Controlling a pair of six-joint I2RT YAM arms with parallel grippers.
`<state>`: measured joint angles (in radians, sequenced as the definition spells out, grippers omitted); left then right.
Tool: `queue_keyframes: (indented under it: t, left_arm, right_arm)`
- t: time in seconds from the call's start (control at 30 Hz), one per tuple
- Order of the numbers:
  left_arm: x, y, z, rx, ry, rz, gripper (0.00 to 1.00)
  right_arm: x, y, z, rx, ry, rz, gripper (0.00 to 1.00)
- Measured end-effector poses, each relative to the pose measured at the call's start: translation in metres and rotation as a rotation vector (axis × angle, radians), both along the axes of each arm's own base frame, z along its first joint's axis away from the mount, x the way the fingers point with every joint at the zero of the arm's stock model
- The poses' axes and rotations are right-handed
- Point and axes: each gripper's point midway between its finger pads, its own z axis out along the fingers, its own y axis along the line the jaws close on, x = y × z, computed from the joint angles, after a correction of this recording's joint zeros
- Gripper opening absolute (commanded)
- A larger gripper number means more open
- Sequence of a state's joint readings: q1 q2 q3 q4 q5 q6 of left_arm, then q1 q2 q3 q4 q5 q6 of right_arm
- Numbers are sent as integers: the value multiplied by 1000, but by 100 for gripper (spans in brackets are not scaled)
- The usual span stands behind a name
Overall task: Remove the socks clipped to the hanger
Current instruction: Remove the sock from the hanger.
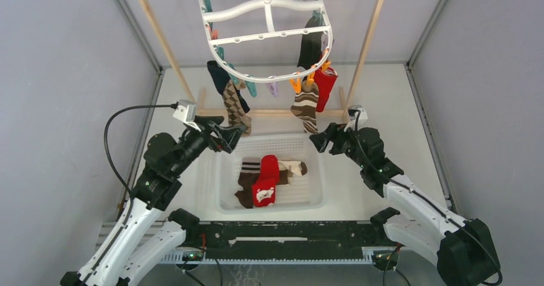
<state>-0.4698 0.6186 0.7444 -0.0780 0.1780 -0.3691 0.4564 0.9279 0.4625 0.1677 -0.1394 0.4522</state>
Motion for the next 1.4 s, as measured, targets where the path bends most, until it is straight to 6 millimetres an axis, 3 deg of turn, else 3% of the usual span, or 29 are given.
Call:
queue_keyframes:
  t: [0.23, 0.63, 1.07, 1.4]
  left_arm:
    - [-3, -5, -22, -3, 65, -14, 100]
    - [-10, -14, -23, -16, 79, -50, 100]
    - [-9, -16, -25, -11, 87, -51, 100]
    - [-9, -18, -27, -7, 93, -54, 100]
  right_arm:
    - [17, -9, 7, 19, -41, -34, 71]
    - [41, -17, -12, 21, -17, -55, 63]
    - [47, -5, -39, 25, 46, 4, 48]
    - [61, 4, -37, 44, 36, 23, 39]
